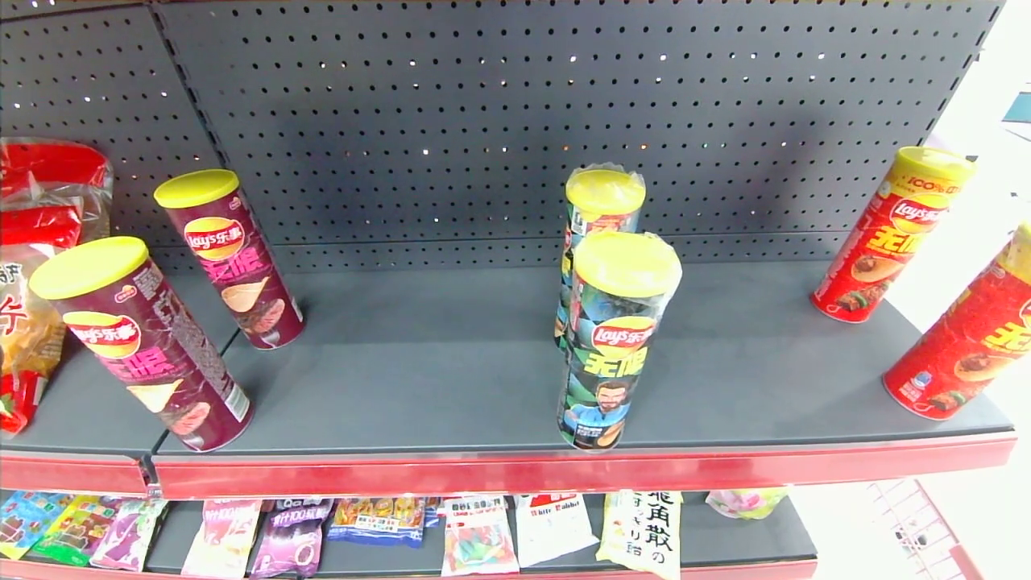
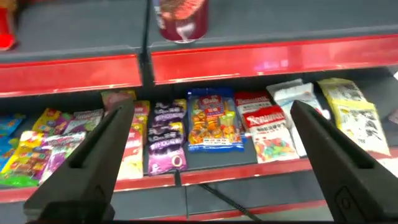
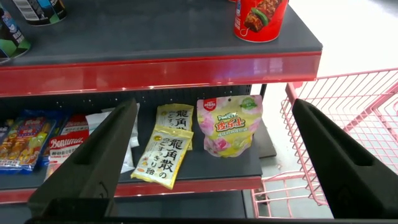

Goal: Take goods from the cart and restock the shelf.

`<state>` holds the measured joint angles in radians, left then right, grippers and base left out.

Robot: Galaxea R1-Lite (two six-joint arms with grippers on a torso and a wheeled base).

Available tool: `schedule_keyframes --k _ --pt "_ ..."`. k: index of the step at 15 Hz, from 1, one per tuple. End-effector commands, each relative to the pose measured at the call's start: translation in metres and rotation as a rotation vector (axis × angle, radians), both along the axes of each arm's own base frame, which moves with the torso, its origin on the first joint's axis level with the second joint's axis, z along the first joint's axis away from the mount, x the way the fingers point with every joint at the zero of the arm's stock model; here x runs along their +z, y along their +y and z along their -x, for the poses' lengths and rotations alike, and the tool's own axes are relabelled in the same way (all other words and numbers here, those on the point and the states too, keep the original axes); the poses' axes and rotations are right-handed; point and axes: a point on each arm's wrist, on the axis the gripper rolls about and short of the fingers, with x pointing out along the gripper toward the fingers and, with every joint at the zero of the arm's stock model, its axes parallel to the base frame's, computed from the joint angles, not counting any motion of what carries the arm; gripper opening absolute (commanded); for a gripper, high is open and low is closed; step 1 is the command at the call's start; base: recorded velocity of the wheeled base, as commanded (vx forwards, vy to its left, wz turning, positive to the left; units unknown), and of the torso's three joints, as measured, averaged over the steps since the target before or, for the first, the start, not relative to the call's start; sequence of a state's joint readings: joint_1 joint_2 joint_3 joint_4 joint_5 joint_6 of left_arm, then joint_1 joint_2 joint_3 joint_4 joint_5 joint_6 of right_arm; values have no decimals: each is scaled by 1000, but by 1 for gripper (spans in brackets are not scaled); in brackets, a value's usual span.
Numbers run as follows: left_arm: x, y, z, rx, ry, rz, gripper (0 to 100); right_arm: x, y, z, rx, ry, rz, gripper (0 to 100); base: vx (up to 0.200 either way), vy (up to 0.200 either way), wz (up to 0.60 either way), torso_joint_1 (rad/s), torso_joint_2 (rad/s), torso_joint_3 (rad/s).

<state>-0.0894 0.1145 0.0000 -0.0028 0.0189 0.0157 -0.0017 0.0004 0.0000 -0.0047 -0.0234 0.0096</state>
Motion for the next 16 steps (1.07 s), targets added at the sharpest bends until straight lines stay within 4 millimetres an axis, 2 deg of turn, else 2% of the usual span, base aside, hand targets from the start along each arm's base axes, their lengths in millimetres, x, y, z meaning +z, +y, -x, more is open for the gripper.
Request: schedule_keyframes --k 1,3,5,10,16 --pt "-1 -2 4 132 -53 43 100 0 0 0 1 0 2 100 0 0 0 0 0 0" --pt "-1 -2 4 133 -56 66 100 0 0 0 -1 0 3 100 0 0 0 0 0 0" --pt "-1 -1 5 37 -56 67 100 0 0 0 1 0 7 100 0 0 0 0 0 0" --pt "-1 -2 4 -2 -50 53 100 0 0 0 1 0 8 100 0 0 0 0 0 0" --pt "-1 -2 5 18 -57 61 100 0 0 0 1 0 8 100 0 0 0 0 0 0"
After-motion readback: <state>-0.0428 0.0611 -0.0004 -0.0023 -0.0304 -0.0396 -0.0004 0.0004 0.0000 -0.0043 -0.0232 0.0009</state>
